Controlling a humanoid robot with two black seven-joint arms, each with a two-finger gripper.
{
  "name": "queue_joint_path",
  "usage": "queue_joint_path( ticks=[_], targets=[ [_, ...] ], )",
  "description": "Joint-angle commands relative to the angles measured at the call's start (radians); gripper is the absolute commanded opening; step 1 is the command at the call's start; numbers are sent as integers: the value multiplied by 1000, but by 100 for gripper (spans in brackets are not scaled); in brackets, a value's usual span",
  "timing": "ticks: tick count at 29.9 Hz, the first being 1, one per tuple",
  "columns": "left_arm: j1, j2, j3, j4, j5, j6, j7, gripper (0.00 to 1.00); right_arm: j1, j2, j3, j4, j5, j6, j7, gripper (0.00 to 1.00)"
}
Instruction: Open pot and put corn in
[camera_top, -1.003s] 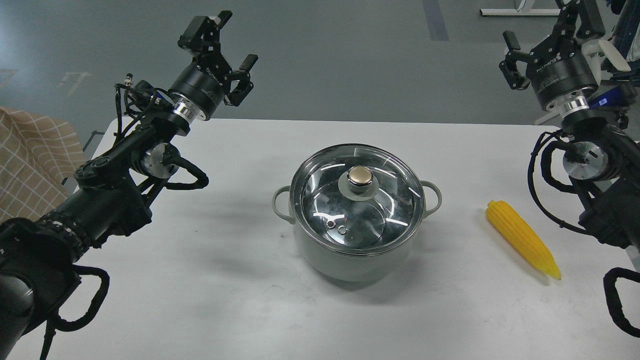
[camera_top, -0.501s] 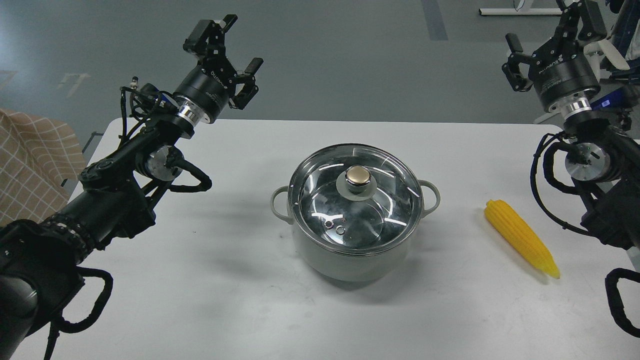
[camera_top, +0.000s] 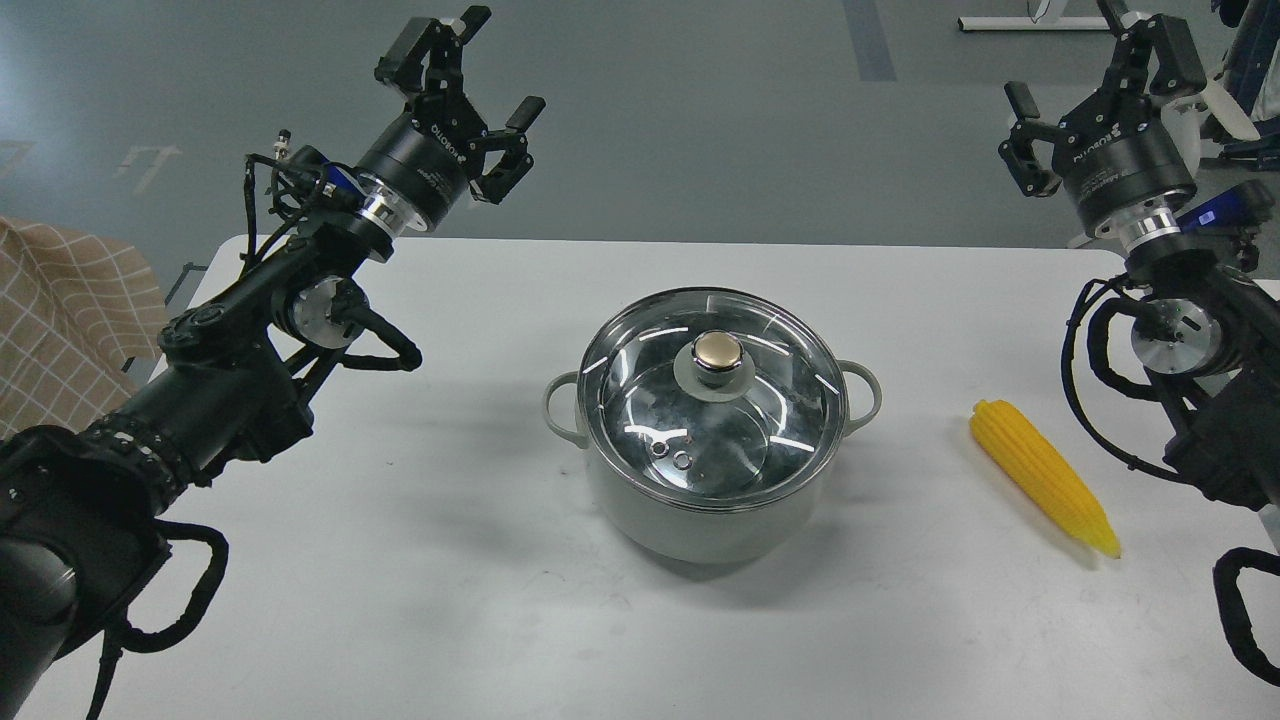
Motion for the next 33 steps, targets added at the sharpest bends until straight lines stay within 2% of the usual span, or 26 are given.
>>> queue_joint_path(
  ticks=[1, 23, 26, 32, 33],
  targets=[
    [-7, 3, 0, -3, 0, 0, 0, 98, -1, 4, -1, -1, -6, 6, 0, 100],
    [-35, 2, 9, -9, 1, 0, -2, 98, -1, -2, -1, -1, -9, 6, 0, 100],
    [-62, 12, 18, -15, 18, 0, -32, 98, -1, -6, -1, -1, -9, 6, 0, 100],
    [-164, 104, 29, -162, 265, 0, -41, 98, -1, -29, -1, 1, -9, 6, 0, 100],
    [-180, 127, 29, -228, 347, 0, -41, 98, -1, -34, -1, -1, -10, 6, 0, 100]
  ],
)
